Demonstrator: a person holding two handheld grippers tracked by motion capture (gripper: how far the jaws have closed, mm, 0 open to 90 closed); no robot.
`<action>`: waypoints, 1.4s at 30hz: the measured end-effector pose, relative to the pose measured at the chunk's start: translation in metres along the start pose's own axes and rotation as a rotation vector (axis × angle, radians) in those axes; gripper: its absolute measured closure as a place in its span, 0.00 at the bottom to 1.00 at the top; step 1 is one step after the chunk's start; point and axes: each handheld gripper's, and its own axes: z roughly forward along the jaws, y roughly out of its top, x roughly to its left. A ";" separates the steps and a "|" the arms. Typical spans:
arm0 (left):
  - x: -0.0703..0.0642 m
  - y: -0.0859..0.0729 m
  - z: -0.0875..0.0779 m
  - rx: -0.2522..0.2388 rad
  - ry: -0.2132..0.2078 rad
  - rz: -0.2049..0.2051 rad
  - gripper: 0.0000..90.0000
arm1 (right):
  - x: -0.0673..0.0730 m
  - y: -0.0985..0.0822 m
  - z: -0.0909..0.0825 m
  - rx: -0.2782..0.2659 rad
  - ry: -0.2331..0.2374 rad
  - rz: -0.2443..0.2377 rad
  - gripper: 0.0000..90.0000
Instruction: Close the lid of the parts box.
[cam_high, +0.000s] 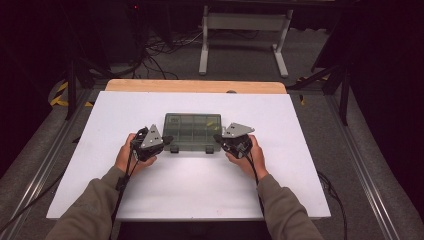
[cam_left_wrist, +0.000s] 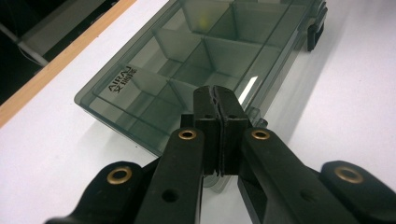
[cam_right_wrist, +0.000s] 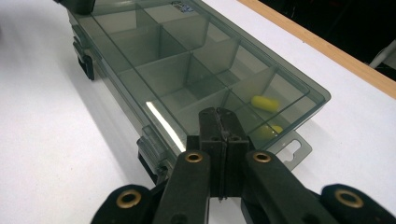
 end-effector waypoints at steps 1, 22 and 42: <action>0.000 -0.001 0.000 -0.007 0.001 -0.009 0.99 | 0.000 -0.001 0.000 -0.009 0.000 0.013 1.00; -0.003 -0.009 -0.005 -0.047 0.009 -0.058 0.95 | 0.010 -0.008 -0.007 -0.052 -0.027 0.006 0.98; -0.016 -0.008 -0.022 -0.120 0.012 -0.037 0.86 | 0.020 -0.006 -0.018 -0.092 -0.012 -0.018 0.90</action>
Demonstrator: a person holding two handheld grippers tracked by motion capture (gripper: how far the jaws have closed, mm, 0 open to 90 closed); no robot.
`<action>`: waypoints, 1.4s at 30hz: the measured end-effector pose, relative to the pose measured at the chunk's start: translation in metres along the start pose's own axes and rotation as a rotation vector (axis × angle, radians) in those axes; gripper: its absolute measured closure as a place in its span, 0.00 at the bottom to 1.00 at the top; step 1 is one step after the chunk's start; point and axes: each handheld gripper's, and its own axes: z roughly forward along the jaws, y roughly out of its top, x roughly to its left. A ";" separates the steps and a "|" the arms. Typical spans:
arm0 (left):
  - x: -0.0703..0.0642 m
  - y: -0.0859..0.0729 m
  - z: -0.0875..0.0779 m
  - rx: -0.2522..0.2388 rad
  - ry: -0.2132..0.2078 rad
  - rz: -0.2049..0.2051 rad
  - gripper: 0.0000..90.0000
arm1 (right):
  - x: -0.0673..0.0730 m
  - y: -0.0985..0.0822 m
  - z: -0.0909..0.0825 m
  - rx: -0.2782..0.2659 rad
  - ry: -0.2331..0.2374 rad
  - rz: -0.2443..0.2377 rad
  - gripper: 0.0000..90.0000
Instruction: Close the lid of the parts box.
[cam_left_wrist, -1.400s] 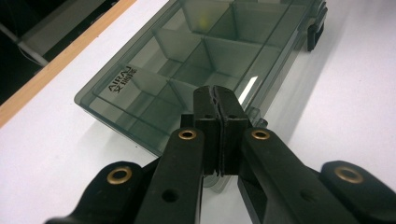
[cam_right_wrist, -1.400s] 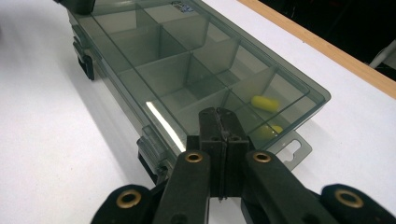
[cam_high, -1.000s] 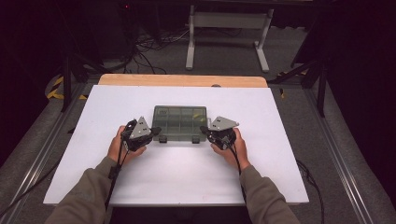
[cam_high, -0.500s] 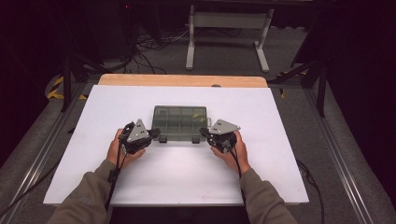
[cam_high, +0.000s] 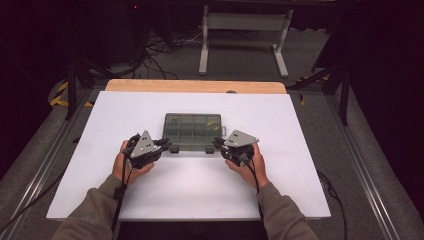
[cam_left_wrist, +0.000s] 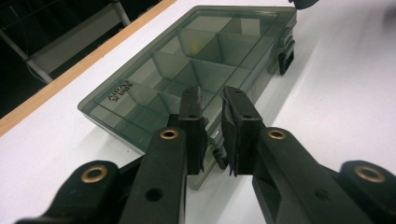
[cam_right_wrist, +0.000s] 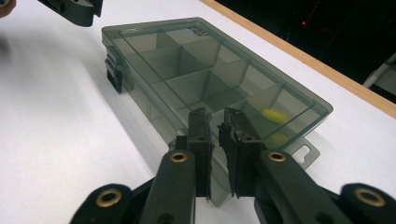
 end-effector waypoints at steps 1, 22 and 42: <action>-0.001 0.000 0.000 -0.002 -0.002 0.005 0.86 | 0.000 0.000 0.000 0.000 0.000 0.000 0.90; -0.008 0.001 -0.005 -0.026 0.018 0.027 0.56 | 0.012 0.003 -0.001 -0.046 0.006 -0.019 0.56; -0.016 0.003 -0.022 -0.056 0.019 0.021 0.24 | 0.022 0.010 -0.015 -0.064 -0.061 -0.050 0.26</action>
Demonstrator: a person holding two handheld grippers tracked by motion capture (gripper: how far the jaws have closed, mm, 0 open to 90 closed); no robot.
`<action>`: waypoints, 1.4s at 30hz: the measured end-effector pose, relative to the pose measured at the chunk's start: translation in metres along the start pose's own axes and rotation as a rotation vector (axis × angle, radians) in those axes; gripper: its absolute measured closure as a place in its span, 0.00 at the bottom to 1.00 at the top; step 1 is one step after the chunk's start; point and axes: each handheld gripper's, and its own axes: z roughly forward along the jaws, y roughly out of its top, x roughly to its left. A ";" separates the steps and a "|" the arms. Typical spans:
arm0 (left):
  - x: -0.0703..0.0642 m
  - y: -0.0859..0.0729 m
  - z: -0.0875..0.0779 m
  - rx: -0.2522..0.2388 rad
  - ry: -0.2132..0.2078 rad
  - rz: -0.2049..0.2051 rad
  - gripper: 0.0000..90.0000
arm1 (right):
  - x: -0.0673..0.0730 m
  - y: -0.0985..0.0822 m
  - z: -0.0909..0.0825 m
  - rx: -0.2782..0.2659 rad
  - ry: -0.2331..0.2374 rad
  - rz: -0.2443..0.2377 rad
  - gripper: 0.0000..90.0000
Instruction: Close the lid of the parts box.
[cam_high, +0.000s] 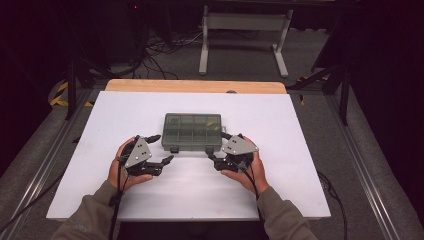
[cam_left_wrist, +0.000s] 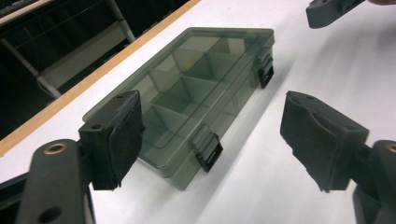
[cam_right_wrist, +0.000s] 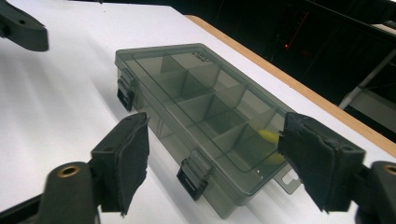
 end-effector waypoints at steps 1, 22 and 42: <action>0.000 0.000 -0.001 -0.005 -0.003 0.002 0.24 | 0.000 0.000 0.000 0.000 0.000 0.000 0.26; -0.009 -0.007 -0.031 -0.002 0.011 0.022 0.14 | 0.000 -0.003 -0.027 0.012 -0.042 -0.015 0.16; -0.011 -0.034 -0.056 0.000 0.013 -0.014 0.11 | 0.001 -0.030 -0.054 0.038 -0.080 -0.024 0.14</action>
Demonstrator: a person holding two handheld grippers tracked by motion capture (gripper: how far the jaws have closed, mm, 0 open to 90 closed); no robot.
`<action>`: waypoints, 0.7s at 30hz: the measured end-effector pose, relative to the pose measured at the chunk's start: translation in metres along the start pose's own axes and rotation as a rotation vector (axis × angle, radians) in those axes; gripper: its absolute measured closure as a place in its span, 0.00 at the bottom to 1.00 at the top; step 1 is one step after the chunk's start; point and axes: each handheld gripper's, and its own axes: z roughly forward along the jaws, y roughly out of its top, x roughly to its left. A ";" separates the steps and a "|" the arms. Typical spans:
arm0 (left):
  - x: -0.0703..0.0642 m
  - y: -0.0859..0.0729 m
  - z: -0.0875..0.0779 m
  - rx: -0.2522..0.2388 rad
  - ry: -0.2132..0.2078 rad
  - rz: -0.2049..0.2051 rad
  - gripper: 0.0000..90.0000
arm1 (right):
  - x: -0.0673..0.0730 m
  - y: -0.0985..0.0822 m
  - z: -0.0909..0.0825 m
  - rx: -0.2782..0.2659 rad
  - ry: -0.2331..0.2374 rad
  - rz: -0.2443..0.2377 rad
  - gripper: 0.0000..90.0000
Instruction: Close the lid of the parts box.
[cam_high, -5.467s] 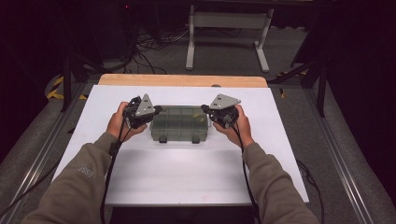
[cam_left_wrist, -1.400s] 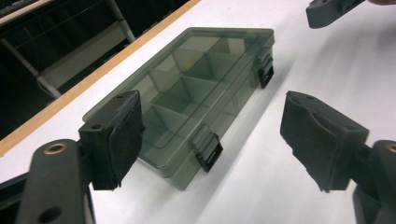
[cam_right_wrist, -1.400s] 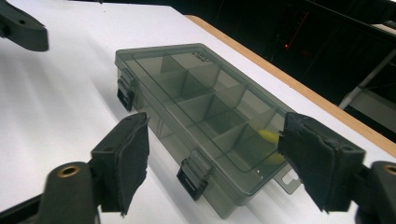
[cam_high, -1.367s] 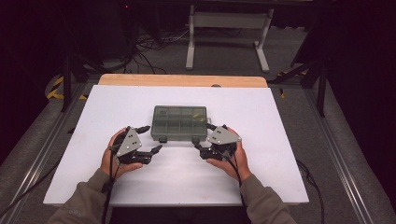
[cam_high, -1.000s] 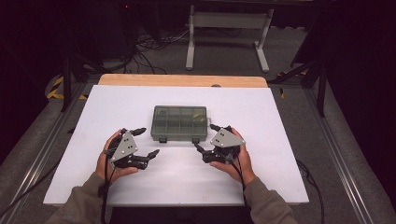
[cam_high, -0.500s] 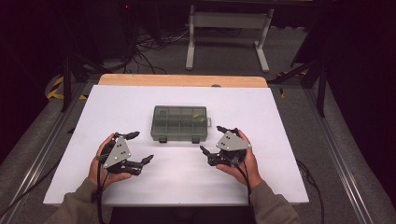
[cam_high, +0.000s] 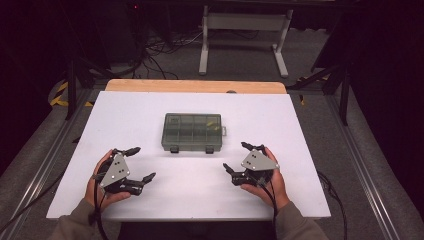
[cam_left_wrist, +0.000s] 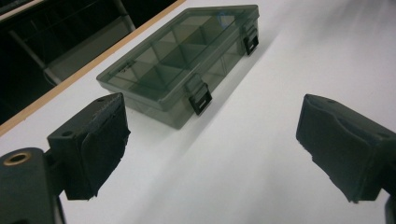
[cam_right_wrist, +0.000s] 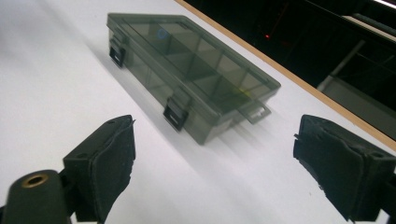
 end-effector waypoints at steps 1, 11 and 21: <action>0.000 -0.001 -0.001 0.001 -0.001 0.001 0.11 | 0.000 -0.002 -0.001 0.006 -0.010 0.002 0.14; -0.007 -0.024 -0.011 0.002 0.012 -0.078 0.10 | 0.007 -0.029 -0.010 0.037 -0.021 0.038 0.11; -0.010 -0.026 -0.012 0.005 0.000 -0.070 0.10 | 0.016 -0.022 -0.014 0.002 -0.029 0.017 0.10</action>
